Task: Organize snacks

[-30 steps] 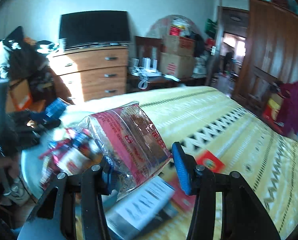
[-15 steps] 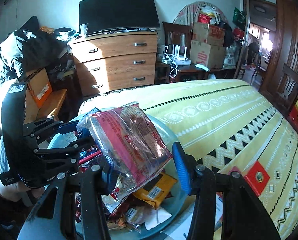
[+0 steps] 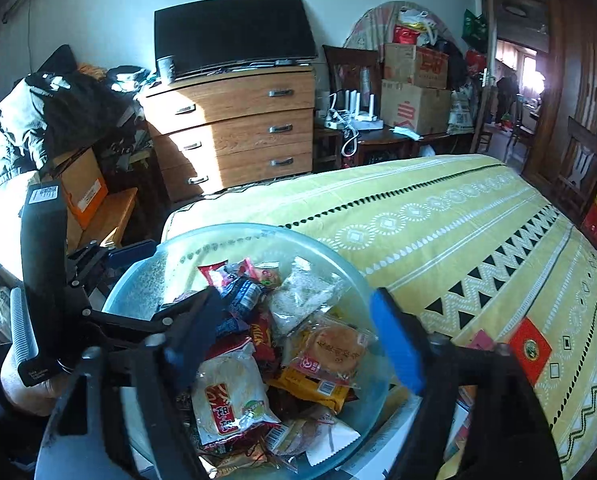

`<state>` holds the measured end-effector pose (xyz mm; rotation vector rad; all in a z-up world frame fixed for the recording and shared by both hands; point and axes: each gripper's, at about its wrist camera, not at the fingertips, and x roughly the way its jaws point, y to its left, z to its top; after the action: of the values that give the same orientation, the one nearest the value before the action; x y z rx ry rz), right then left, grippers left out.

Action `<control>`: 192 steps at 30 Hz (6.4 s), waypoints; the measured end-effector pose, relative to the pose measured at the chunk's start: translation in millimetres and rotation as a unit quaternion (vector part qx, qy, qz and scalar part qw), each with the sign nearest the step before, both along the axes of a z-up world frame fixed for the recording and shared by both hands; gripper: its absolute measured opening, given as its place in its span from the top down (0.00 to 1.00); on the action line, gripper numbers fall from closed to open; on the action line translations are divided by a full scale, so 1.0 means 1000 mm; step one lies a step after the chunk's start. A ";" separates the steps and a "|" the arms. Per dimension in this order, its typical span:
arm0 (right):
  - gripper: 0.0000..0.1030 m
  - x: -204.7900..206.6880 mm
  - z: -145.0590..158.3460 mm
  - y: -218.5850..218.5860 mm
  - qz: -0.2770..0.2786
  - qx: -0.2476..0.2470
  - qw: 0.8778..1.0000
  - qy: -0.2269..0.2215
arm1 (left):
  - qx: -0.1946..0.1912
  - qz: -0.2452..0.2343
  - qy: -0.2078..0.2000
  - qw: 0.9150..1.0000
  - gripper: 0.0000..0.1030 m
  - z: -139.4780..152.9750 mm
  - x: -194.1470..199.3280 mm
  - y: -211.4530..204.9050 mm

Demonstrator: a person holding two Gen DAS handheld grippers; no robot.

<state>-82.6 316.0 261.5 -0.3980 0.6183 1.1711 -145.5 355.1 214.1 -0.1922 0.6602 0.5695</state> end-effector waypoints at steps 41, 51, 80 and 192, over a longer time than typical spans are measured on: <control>0.00 0.049 -0.289 -0.505 -0.490 -0.064 0.866 0.083 | -0.002 -0.406 0.144 0.902 0.00 -0.225 0.160 -0.402; 0.00 0.045 -0.289 -0.505 -0.490 -0.061 0.866 0.077 | -0.015 -0.407 0.143 0.902 0.00 -0.224 0.160 -0.399; 0.00 0.044 -0.289 -0.505 -0.489 -0.064 0.867 0.073 | -0.016 -0.408 0.140 0.902 0.00 -0.224 0.160 -0.400; 0.33 0.098 -0.233 -0.439 -0.274 0.002 0.938 0.212 | -0.211 -0.338 0.110 0.911 0.03 -0.165 0.164 -0.330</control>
<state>15.6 -123.4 28.8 0.0481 1.0259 0.7165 18.1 24.6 49.4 -0.2871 1.0056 -0.2329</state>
